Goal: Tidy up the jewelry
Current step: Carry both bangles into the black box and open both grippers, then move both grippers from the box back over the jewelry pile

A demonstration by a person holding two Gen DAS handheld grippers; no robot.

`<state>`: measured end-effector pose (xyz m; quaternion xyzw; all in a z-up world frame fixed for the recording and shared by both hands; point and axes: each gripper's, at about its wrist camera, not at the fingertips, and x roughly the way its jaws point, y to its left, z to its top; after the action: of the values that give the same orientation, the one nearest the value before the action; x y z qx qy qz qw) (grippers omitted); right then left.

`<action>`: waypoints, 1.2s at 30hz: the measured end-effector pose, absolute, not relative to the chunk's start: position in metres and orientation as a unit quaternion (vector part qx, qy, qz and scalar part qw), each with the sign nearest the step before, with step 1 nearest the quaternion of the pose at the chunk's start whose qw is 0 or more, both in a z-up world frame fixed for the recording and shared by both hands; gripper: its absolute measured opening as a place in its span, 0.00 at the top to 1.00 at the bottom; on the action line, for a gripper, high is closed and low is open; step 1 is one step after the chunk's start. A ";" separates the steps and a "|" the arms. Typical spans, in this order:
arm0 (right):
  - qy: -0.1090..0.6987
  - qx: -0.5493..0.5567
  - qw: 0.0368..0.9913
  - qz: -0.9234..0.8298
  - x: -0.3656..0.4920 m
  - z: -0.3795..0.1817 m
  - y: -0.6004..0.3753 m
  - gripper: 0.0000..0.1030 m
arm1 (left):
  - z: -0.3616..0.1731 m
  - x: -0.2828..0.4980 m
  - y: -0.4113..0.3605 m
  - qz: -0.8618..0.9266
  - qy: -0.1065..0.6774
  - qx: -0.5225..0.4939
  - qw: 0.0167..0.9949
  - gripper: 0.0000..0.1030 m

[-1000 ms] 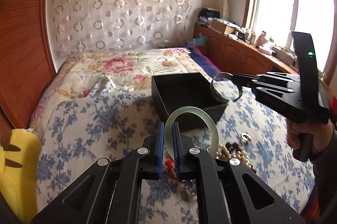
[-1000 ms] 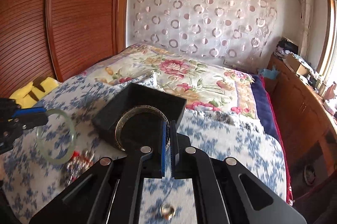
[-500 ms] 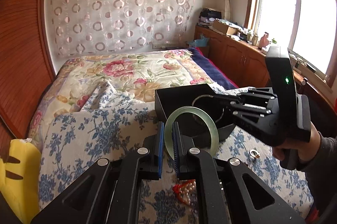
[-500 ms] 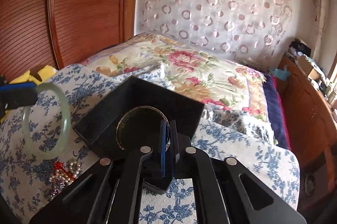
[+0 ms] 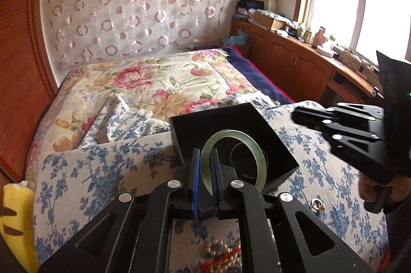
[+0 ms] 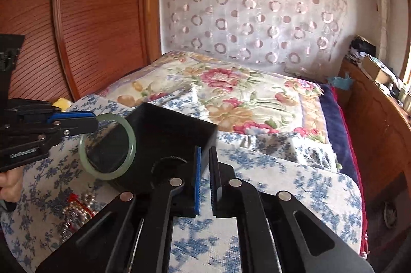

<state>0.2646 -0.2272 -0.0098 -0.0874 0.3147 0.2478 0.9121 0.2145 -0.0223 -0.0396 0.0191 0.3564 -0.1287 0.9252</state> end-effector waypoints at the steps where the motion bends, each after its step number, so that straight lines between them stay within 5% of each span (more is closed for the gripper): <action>1: 0.314 -0.083 0.913 0.246 0.264 -0.010 -0.233 0.92 | -0.041 0.218 -0.024 -0.131 0.358 0.019 0.924 0.93; 19: 0.308 -0.078 0.919 0.232 0.244 -0.009 -0.254 0.92 | -0.067 0.248 -0.048 -0.141 0.407 0.047 0.901 0.92; 36: 0.314 -0.069 0.915 0.243 0.177 -0.016 -0.239 0.92 | -0.040 0.145 -0.019 -0.148 0.353 0.030 0.923 0.85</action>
<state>0.1774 -0.2386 -0.0162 -0.0691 0.3142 0.2426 0.9152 0.1454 -0.0187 -0.0402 0.0299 0.3535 -0.1475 0.9232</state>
